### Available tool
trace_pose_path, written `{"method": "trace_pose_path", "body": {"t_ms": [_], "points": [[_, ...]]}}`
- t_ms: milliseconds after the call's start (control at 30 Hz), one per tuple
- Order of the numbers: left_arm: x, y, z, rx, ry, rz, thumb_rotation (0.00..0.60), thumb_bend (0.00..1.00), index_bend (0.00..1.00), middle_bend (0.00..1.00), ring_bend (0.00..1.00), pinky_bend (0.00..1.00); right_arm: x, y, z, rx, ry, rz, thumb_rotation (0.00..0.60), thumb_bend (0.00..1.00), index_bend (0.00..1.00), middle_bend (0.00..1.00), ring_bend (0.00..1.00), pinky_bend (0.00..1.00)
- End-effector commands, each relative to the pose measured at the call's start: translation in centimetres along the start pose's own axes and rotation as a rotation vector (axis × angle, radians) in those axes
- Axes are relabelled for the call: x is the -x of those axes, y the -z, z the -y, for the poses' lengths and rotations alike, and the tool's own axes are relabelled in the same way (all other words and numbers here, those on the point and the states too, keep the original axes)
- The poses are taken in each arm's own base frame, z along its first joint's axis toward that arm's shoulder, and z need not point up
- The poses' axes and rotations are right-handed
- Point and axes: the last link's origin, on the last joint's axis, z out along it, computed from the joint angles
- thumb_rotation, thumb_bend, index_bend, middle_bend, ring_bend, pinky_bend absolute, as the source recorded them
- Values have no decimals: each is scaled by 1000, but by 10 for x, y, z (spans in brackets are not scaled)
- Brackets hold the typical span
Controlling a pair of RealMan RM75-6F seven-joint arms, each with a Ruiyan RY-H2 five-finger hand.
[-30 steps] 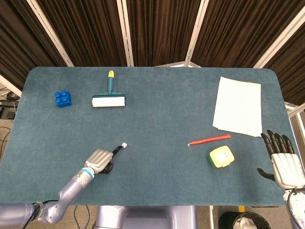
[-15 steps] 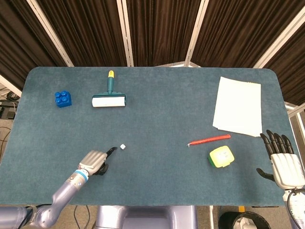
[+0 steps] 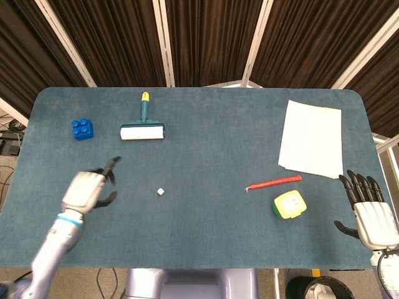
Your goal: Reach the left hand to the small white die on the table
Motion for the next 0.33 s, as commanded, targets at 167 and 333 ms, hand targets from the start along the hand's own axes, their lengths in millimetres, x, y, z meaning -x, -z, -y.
{"method": "trace_pose_path", "body": {"t_ms": [167,333], "points": [[-24,60,46,-120,-54,-114,600,0,0,0,0,0,-5,1,0,-5,-5,-20,600,0,0,0,0,0],[-19,81,64,-176,-20,-81,600,0,0,0,0,0,-5,2,-2,-6,-7,-25,600,0,0,0,0,0]]}}
